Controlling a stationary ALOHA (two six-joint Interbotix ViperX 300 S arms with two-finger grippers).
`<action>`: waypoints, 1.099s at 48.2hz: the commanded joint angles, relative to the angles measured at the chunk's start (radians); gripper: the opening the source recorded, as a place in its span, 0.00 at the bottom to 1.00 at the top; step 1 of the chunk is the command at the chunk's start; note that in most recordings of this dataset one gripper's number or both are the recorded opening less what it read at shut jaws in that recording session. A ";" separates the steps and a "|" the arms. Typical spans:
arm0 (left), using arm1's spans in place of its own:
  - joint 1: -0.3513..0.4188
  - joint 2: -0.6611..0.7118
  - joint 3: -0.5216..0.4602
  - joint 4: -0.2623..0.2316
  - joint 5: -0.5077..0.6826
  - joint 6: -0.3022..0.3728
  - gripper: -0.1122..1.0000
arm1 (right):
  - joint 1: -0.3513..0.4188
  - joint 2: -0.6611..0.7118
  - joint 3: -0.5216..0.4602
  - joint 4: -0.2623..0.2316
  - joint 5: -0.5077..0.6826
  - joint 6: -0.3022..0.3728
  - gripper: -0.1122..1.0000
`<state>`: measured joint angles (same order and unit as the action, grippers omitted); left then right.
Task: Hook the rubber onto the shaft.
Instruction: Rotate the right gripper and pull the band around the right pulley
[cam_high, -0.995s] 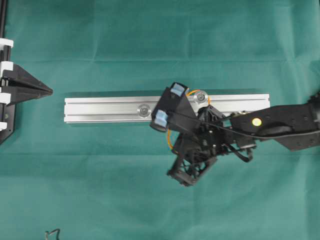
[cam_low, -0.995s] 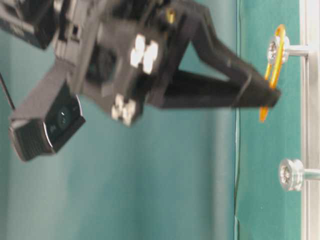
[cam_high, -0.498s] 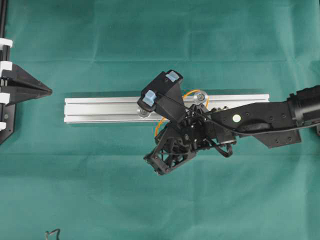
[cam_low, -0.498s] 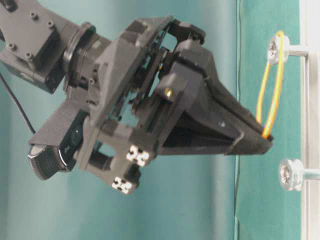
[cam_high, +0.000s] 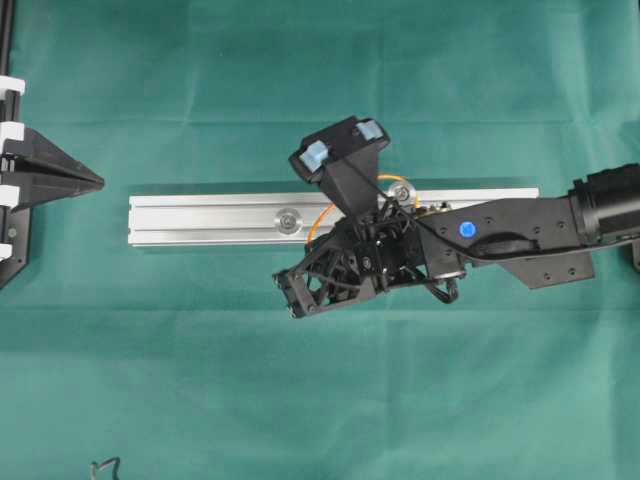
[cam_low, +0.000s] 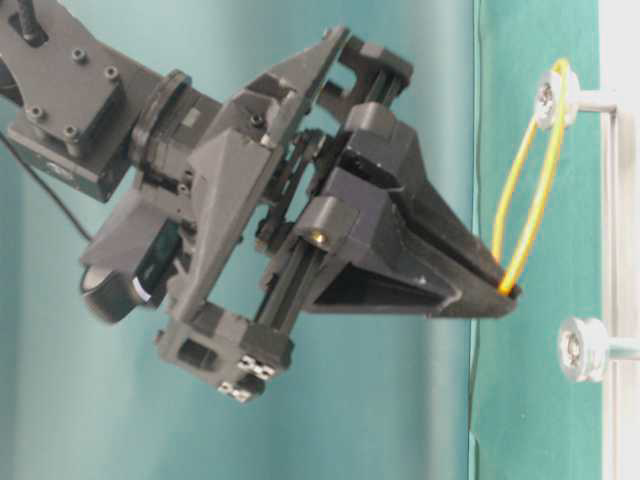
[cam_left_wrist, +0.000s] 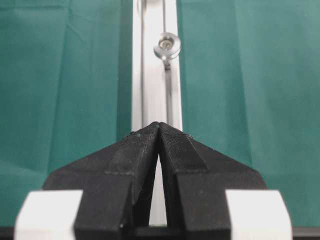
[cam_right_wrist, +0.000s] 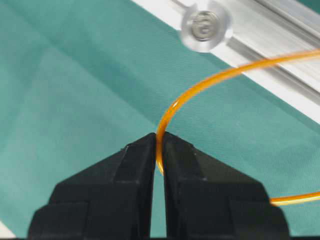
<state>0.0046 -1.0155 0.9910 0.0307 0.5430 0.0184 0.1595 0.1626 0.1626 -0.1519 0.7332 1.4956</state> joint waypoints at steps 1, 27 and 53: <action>0.000 0.005 -0.032 0.002 -0.003 -0.002 0.12 | -0.003 -0.017 -0.031 -0.011 0.015 0.034 0.16; 0.000 0.006 -0.032 0.002 -0.003 -0.002 0.12 | -0.014 -0.008 -0.051 -0.028 0.015 0.051 0.16; 0.000 0.006 -0.032 0.002 -0.003 -0.002 0.12 | -0.086 0.023 -0.083 -0.072 0.014 0.051 0.16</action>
<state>0.0031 -1.0155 0.9910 0.0291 0.5446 0.0184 0.0828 0.2025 0.1074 -0.2178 0.7517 1.5432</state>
